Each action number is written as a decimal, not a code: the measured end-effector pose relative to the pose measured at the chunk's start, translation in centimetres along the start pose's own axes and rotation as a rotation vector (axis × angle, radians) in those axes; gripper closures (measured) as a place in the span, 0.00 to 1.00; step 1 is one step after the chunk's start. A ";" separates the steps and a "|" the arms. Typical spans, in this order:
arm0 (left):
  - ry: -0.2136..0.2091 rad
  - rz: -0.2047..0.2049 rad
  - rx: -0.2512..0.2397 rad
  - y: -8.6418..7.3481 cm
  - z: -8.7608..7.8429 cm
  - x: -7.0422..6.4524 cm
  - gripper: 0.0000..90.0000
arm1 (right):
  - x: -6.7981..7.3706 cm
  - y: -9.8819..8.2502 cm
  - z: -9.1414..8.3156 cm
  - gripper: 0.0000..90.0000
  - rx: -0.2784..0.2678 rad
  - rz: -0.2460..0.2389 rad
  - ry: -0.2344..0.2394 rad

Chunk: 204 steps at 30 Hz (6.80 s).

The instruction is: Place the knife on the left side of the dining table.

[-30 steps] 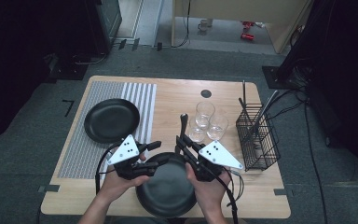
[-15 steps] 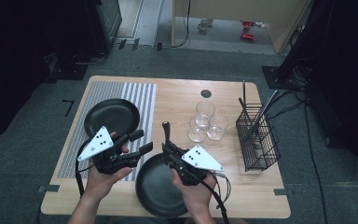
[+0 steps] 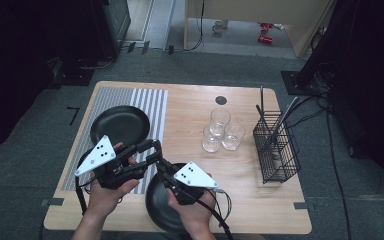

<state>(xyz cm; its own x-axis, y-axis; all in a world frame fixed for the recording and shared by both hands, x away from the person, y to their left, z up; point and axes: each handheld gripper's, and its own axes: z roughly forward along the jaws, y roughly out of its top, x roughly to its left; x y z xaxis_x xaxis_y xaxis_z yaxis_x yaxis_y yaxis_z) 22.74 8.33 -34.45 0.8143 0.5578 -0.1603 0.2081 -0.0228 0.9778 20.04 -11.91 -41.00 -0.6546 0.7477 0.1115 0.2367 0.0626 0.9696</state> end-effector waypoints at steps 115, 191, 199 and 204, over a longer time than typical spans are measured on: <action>0.314 -0.076 -0.040 -1.5 -2.9 5.8 0.95 | -16.1 -12.4 -10.9 0.16 0.477 0.170 -0.501; 0.568 -0.521 0.020 -13.1 -9.5 14.9 0.74 | -16.0 -12.4 -10.8 0.16 0.479 0.158 -0.479; 0.598 -0.561 0.065 -14.5 -9.8 16.0 0.68 | -16.0 -12.4 -10.8 0.16 0.480 0.155 -0.474; 0.656 -0.592 0.110 -15.5 -10.0 16.7 0.62 | -16.0 -12.4 -10.8 0.17 0.480 0.153 -0.471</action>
<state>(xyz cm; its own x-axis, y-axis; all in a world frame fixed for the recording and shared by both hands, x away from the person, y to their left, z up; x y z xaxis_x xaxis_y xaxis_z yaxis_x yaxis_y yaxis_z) 27.67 26.26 -50.96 0.0894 0.8655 -0.4928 0.5751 0.3591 0.7351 19.81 -31.82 -52.49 -0.2321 0.9723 0.0273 0.6644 0.1380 0.7345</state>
